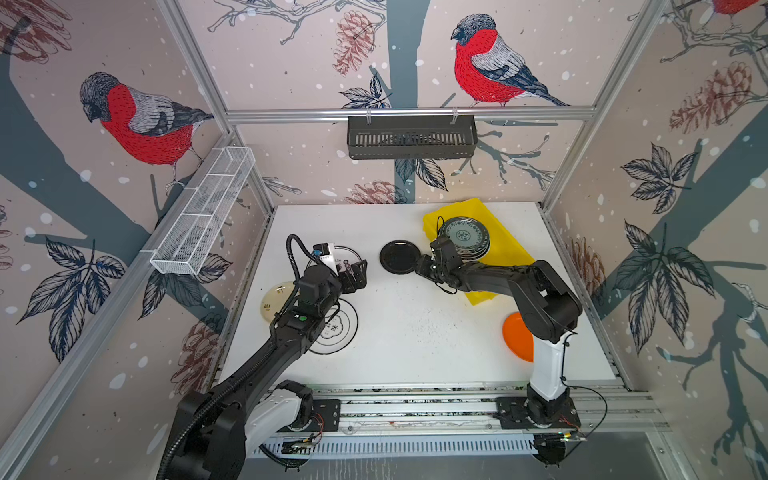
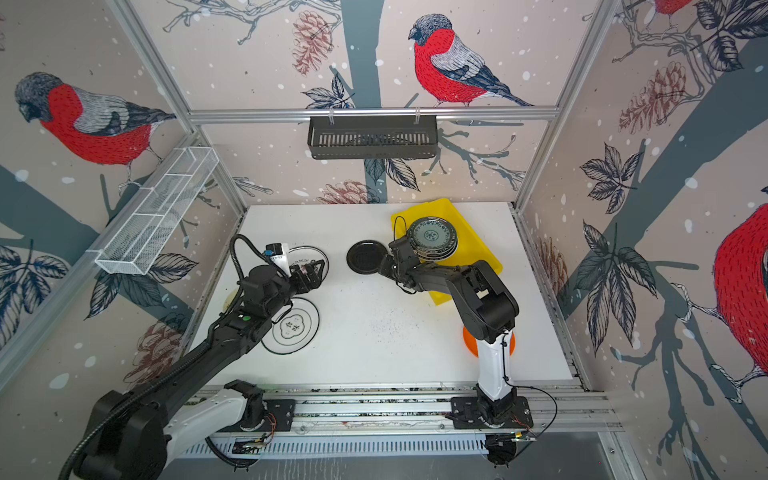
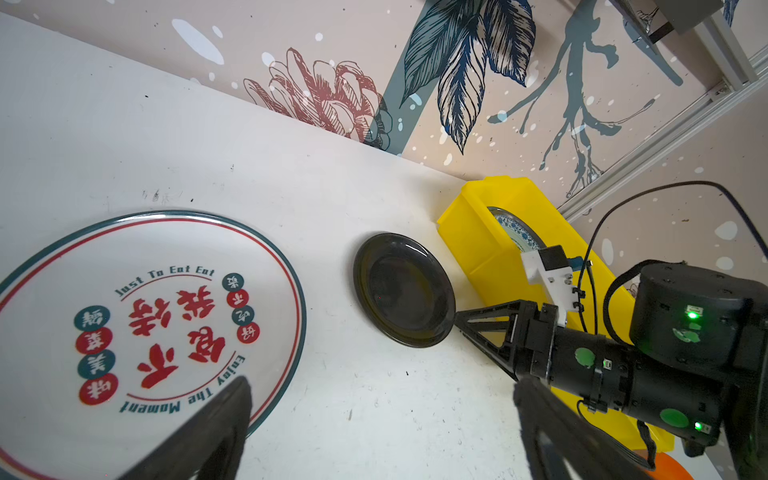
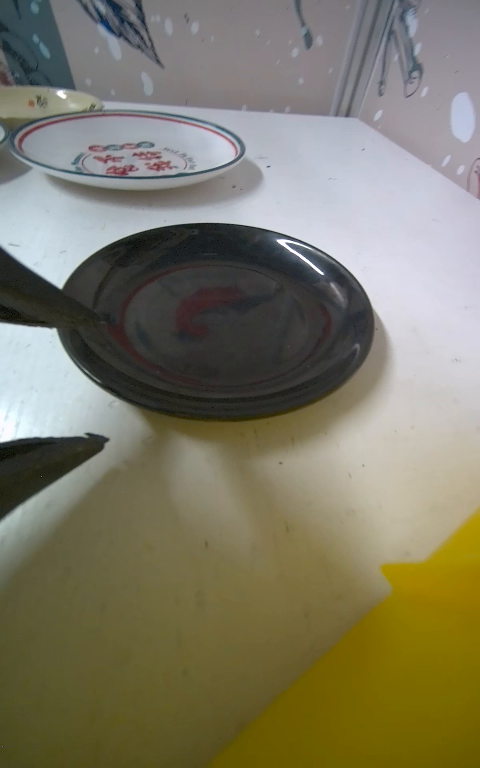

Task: Place the plates into the plastic bin on the countertop
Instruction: 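Close the right gripper on the black plate's rim and adjust the grip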

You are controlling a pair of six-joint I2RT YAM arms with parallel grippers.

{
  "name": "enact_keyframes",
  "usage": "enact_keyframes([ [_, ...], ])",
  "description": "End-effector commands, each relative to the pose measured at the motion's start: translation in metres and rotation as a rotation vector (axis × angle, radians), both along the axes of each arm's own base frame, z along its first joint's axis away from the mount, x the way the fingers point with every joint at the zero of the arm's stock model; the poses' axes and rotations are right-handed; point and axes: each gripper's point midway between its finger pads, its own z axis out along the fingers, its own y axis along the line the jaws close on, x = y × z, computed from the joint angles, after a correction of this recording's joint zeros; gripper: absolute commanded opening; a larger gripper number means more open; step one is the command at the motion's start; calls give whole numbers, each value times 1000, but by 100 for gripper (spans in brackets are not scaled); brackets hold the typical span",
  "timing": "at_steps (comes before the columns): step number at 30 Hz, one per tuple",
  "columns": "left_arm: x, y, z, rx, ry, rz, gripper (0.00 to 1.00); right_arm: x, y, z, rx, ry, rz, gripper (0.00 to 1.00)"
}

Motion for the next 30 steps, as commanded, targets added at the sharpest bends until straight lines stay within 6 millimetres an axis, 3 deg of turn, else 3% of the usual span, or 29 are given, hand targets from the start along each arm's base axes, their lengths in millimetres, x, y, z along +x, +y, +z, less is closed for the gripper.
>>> enact_keyframes([
  [1, 0, -1, 6, -15, -22, -3, 98, 7, 10, 9, 126, -3, -8, 43],
  [8, -1, 0, 6, -13, -23, 1, 98, 9, 14, 1, 133, 14, -8, 42],
  [20, 0, 0, 6, -13, -21, 0, 98, 17, 17, -8, 119, 25, -5, 30],
  [24, 0, 0, 5, -12, -20, 1, 98, 18, 14, -18, 111, 59, -15, 31],
  [30, 3, -2, 3, -6, -11, -6, 98, 21, 9, -18, 142, 43, -23, 38],
])
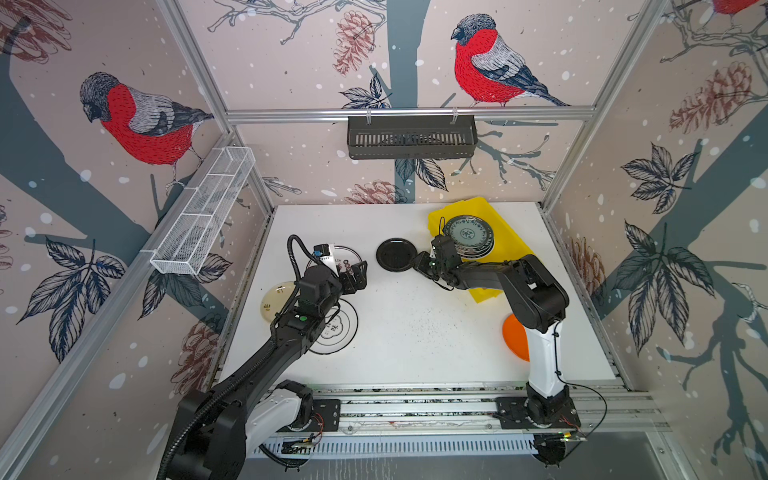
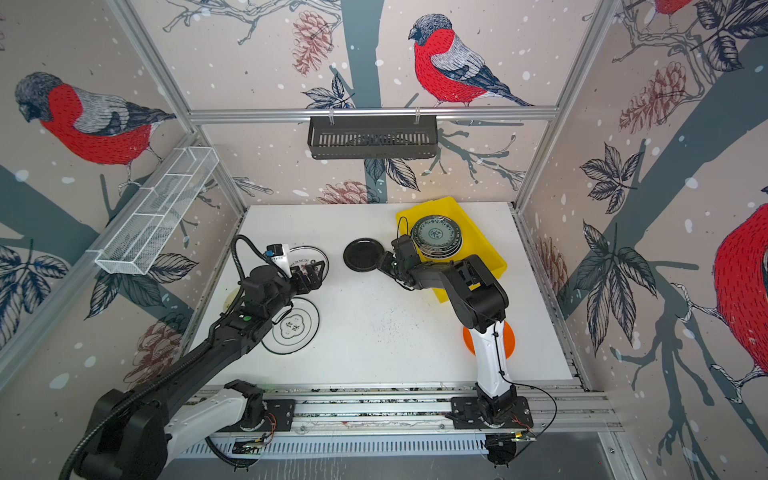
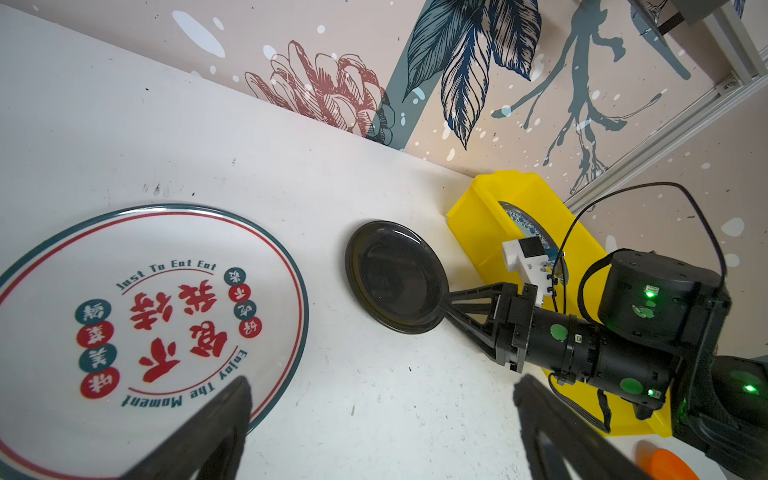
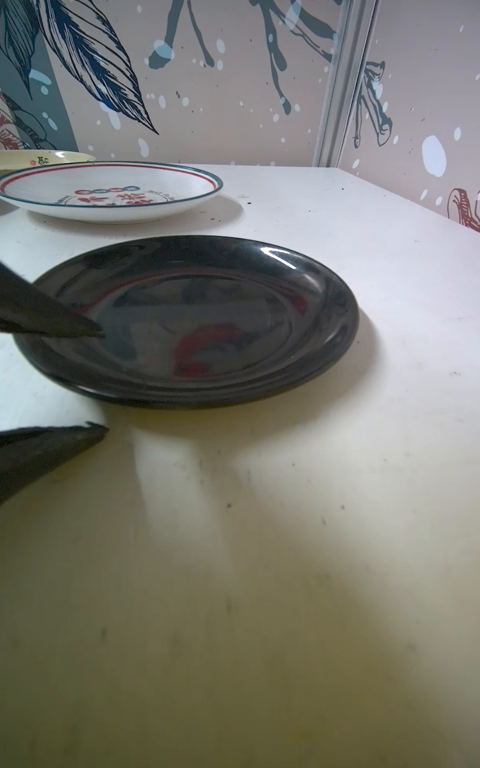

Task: Place the plates into the plastic bin on the countertop
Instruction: 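Close the right gripper on the black plate's rim and adjust the grip, then lift the black plate with the right gripper and lower it into the bin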

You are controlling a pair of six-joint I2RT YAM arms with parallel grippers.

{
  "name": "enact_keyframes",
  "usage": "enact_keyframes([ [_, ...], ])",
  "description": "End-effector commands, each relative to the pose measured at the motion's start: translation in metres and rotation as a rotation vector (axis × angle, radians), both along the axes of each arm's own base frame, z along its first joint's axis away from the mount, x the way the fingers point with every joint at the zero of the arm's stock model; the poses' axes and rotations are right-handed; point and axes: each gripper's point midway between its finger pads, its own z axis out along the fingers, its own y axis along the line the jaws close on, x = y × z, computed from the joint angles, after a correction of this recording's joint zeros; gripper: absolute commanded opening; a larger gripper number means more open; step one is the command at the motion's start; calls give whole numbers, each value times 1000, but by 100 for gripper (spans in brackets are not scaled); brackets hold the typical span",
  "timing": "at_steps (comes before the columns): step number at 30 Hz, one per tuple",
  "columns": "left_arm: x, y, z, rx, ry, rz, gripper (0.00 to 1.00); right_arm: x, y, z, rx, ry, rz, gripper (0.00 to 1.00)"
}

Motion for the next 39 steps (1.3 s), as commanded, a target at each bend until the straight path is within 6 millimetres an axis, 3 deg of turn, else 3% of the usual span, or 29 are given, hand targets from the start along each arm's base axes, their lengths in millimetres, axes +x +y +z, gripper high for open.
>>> enact_keyframes([
  [1, 3, -2, 9, -11, -23, -4, 98, 0, -5, -5, 12, 24, -22, 39],
  [12, 2, 0, 5, -1, -10, 1, 98, 11, 6, -12, -8, 23, 46, 38],
  [25, 3, 0, 0, 13, 2, 5, 98, 12, 2, -36, -86, 107, 34, 14],
  [39, 3, -1, -1, 12, 2, 0, 98, 14, 0, -29, -126, 78, 35, 2],
])
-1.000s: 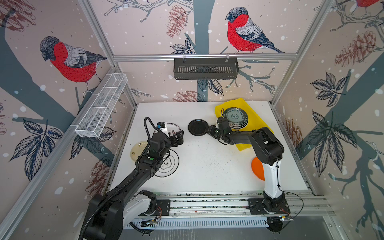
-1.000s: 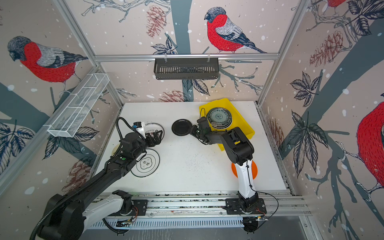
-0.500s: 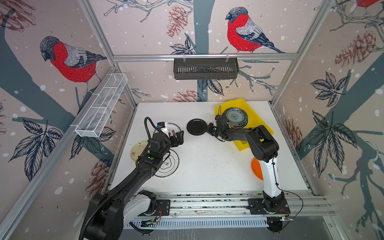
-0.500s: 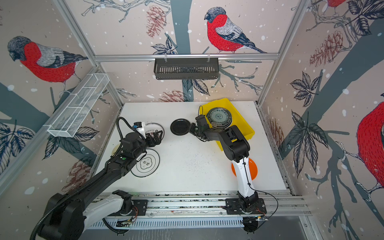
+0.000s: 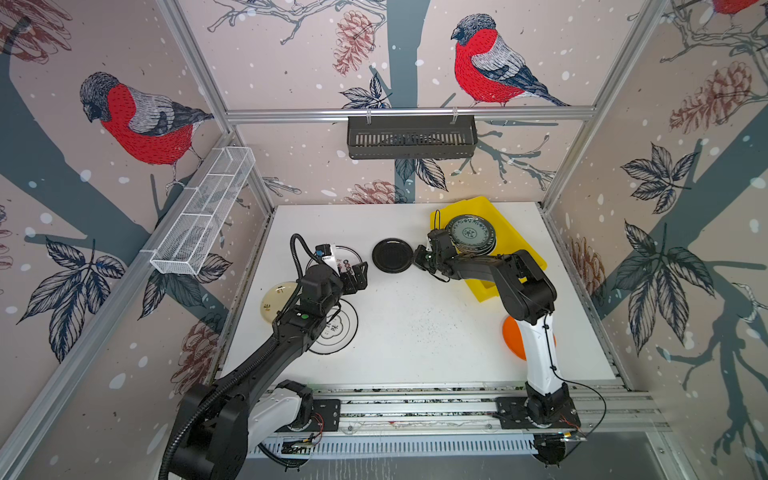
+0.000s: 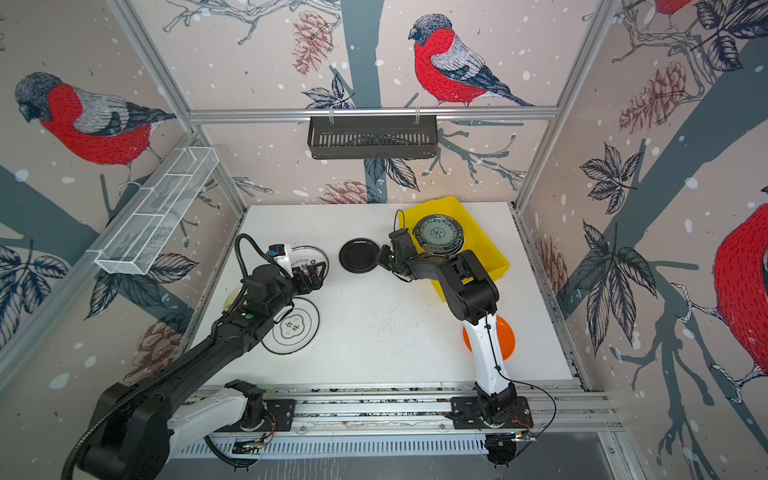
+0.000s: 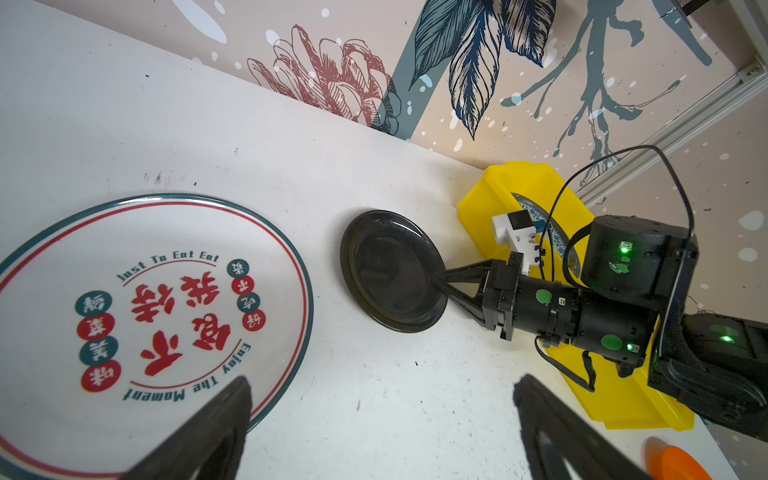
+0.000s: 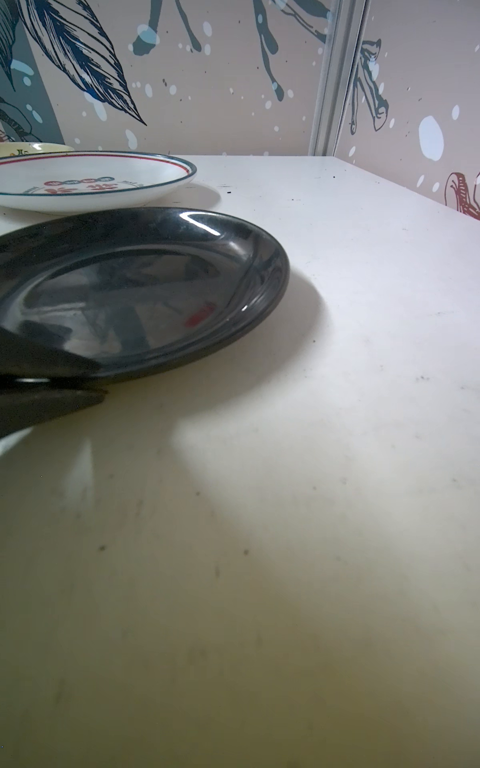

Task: Place the plates into the plastic bin on the countertop
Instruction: 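Lift the black plate with the right gripper and lower it into the bin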

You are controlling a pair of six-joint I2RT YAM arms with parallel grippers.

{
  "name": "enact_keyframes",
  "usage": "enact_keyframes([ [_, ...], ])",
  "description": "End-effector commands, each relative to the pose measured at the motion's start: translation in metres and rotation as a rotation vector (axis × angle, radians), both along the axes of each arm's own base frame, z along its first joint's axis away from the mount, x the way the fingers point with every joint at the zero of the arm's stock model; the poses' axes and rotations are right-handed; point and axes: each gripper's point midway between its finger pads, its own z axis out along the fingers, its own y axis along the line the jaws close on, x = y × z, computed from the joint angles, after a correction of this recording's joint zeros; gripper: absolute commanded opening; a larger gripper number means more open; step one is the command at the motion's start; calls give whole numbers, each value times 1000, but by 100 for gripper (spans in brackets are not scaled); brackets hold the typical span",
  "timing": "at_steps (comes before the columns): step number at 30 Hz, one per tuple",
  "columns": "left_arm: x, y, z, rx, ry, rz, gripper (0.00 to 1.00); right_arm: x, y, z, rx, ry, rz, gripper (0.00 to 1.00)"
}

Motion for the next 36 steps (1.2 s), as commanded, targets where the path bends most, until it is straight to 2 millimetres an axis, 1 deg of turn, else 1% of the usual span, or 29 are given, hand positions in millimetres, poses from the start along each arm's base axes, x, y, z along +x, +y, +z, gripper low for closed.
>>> enact_keyframes([
  [1, 1, 0, 6, 2, -19, 2, 98, -12, -14, -16, -108, 45, 2, 1],
  [4, 0, 0, 4, 3, -18, 0, 98, -11, -13, -2, -160, 9, -2, 0],
  [7, 1, 1, 3, 6, -18, 3, 98, -12, -7, 18, -194, -30, 19, 0],
  [10, 2, 0, 0, 11, -13, 2, 98, -14, -5, 37, -214, -74, 10, 0],
  [15, 0, -1, 6, -3, -36, -8, 98, -17, -9, 62, -203, -112, -8, 0],
  [18, -2, 0, 9, -7, -48, -8, 98, -17, -21, 78, -223, -130, -42, 0],
  [20, -3, 0, 12, -9, -57, -7, 98, -18, -31, 93, -216, -155, -70, 0],
  [23, -3, 0, 13, -9, -64, -5, 98, -21, -50, 121, -189, -199, -117, 0],
  [26, -3, -1, 12, -8, -60, -11, 98, -24, -73, 151, -184, -252, -173, 0],
  [28, -4, -3, 11, -9, -58, -19, 98, -25, -90, 163, -150, -259, -212, 0],
  [31, -5, -6, 12, -8, -66, -32, 98, -24, -125, 173, -125, -265, -289, 0],
  [35, -8, -9, 18, -3, -87, -41, 98, -16, -170, 177, -107, -255, -366, 0],
  [36, -9, -13, 20, 2, -101, -64, 98, -13, -181, 177, -104, -256, -387, 0],
])
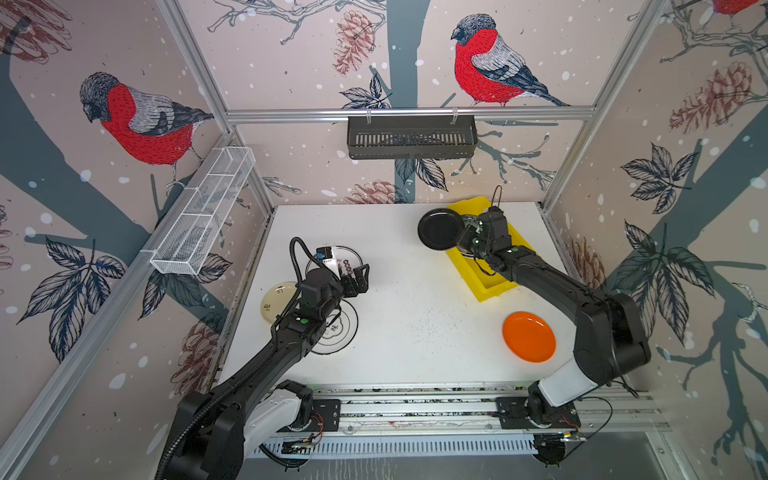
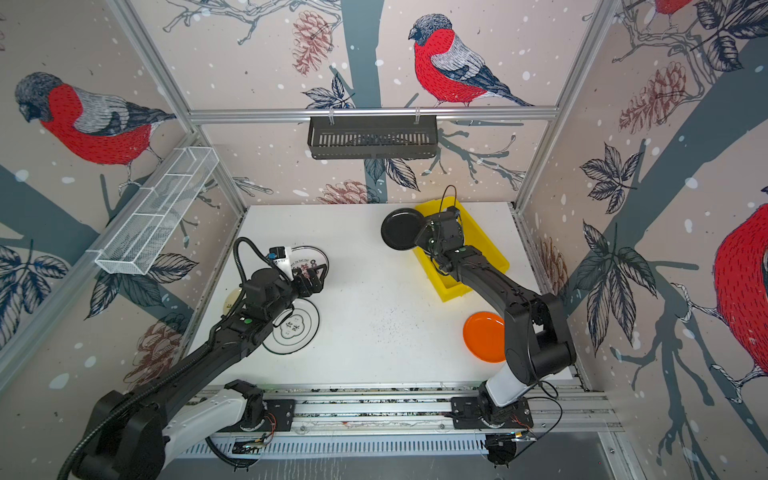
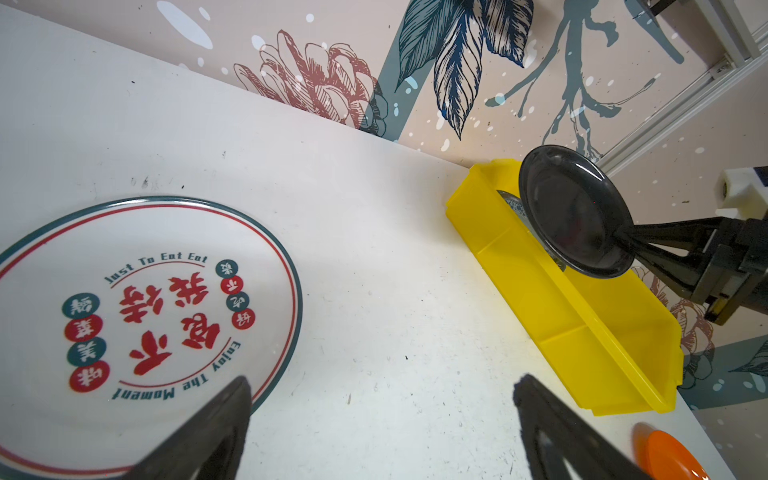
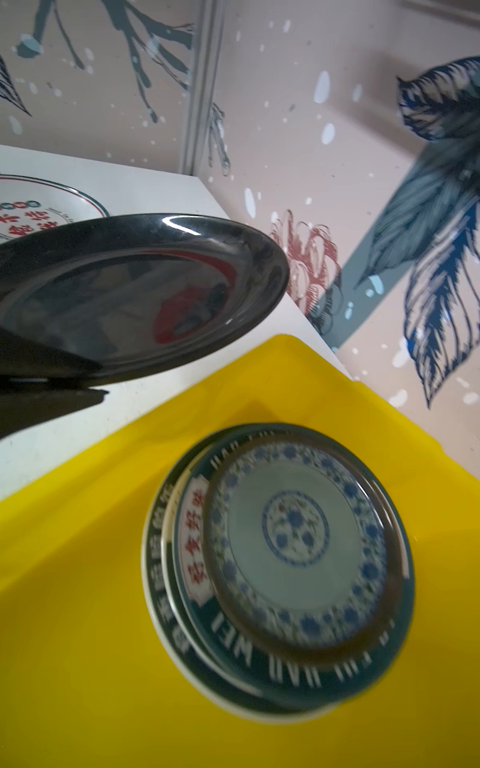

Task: Place the plates into the plastic bin on the countertop
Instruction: 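Lift the black plate with the right gripper and lower it into the bin, then open the right gripper to release the black plate onto the stack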

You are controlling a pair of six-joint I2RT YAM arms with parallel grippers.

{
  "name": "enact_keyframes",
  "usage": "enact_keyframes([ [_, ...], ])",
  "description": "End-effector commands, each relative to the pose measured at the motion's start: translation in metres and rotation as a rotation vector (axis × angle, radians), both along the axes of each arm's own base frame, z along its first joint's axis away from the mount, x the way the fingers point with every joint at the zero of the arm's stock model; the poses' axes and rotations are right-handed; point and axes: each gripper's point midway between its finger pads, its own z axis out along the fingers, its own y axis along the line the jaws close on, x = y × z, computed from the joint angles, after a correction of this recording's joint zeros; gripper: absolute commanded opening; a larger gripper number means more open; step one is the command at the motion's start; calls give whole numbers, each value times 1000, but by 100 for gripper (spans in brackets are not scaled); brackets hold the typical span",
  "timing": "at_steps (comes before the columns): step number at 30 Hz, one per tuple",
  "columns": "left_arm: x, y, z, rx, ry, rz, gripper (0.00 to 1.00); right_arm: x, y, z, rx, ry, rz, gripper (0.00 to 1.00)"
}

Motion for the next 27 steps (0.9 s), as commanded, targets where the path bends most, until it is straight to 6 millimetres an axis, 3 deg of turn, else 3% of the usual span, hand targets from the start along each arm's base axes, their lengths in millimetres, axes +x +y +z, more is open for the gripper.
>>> enact_keyframes([
  [1, -1, -8, 17, 7, -83, -45, 98, 8, -24, 10, 43, -34, -49, 0],
  [8, -5, -9, 20, 33, -102, -30, 98, 26, -73, 10, 43, -56, -149, 0],
  [16, -6, -12, 24, 43, -109, -37, 98, 53, -114, -29, -5, -4, -253, 0],
  [27, -6, -4, 23, 93, -108, -2, 98, 94, -134, -72, 8, 36, -256, 0],
])
